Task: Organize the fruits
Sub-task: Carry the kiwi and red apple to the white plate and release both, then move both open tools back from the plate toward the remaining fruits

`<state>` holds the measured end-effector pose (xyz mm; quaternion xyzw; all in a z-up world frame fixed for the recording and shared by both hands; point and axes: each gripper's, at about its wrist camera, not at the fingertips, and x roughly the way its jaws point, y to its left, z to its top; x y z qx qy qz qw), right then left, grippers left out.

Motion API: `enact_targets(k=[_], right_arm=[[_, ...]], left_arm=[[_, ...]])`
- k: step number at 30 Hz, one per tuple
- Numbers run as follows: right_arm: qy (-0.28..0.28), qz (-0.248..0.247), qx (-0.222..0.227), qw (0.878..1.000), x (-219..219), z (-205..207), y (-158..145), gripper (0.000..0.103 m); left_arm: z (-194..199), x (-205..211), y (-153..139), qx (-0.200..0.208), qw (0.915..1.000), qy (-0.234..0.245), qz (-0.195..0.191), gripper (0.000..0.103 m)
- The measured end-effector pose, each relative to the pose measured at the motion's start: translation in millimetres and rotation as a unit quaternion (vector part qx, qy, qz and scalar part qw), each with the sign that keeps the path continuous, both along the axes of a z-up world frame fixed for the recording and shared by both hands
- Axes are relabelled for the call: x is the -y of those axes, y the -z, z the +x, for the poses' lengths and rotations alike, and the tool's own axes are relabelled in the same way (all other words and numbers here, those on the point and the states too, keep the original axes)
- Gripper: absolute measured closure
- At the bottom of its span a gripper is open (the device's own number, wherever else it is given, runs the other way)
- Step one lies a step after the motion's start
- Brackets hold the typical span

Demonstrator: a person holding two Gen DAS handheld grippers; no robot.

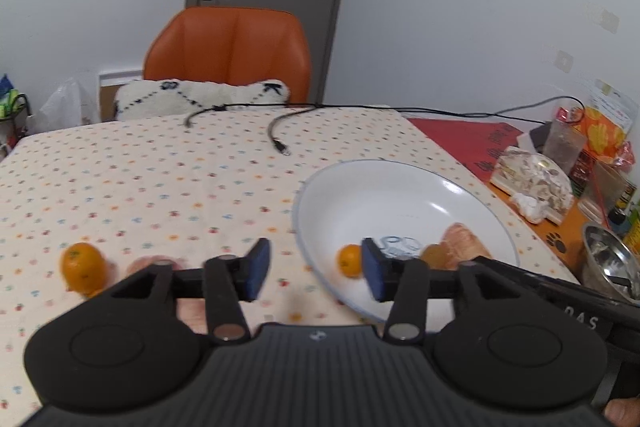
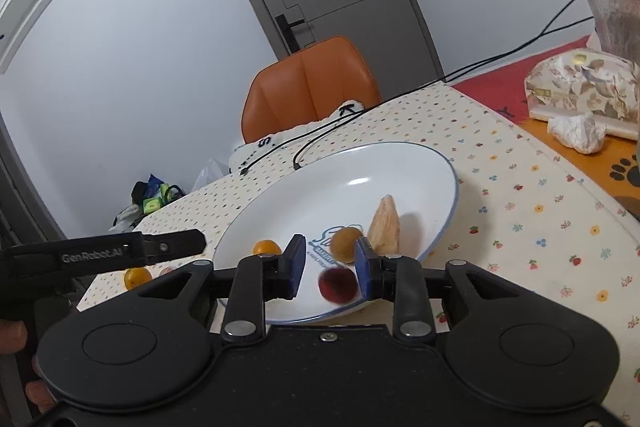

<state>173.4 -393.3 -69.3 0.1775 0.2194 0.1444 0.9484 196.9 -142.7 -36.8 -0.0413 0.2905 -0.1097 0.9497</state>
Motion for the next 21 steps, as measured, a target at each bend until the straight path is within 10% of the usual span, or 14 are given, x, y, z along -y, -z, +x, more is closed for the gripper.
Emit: enact_targets(k=[21], right_arm=[[-0.032, -0.032, 0.019, 0.999, -50.0, -22.7, -26.3, 0.043]], left_arm=[[-37.5, -81.3, -10.2, 0.017, 0.9954, -0.094, -0.012, 0.024]])
